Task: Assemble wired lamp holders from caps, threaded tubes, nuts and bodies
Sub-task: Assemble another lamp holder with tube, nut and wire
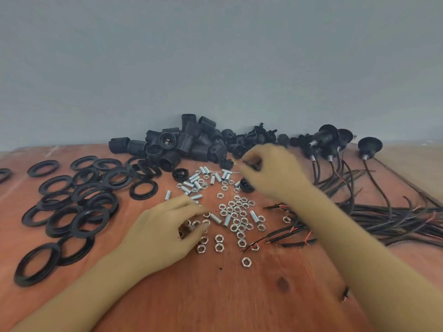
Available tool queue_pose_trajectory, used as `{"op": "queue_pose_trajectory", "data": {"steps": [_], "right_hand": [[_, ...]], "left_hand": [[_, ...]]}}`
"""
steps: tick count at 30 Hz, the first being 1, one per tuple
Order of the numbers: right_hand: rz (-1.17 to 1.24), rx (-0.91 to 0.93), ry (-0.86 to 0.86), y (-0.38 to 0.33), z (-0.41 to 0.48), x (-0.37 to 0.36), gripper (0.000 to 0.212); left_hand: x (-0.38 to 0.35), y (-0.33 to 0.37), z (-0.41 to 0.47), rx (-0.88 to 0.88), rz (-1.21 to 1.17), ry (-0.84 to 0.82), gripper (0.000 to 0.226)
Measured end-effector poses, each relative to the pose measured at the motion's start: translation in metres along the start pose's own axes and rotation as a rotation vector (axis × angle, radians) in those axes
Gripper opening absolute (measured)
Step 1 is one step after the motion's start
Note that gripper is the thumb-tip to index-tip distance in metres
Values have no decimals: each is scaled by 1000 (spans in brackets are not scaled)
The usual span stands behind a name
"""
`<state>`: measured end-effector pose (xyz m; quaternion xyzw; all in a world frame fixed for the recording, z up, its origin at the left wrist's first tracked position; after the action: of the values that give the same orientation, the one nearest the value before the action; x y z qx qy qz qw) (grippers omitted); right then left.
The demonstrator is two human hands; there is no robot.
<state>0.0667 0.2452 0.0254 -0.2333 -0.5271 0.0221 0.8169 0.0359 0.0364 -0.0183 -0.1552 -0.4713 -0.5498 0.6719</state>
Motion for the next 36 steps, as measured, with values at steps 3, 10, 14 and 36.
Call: {"op": "queue_pose_trajectory", "data": {"steps": [3,10,14,36], "right_hand": [[-72,71,-91,-22,-14,-38,27],[-151,103,-79,-23,-20,-72,31],[-110,104,-1,-18,-26,-71,26],[-9,118,108,-23,-38,-60,7]], "left_hand": [[0,-4,0,23,40,-21,21],[1,-2,0,-11,50,-64,40],[-1,-6,1,-24,99,-86,42],[-3,-14,4,-62,31,-86,35]]}}
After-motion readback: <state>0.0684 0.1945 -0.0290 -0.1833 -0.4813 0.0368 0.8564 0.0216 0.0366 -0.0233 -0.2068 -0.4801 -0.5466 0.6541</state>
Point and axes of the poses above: each hand's wrist, its own z-axis towards the middle knuckle, its own x-axis out of the back of the hand, y = z × x, the point moved 6 cm from there along z, towards the middle knuckle, and after that the axes turned 1 degree about z, right-handed, at the moved point
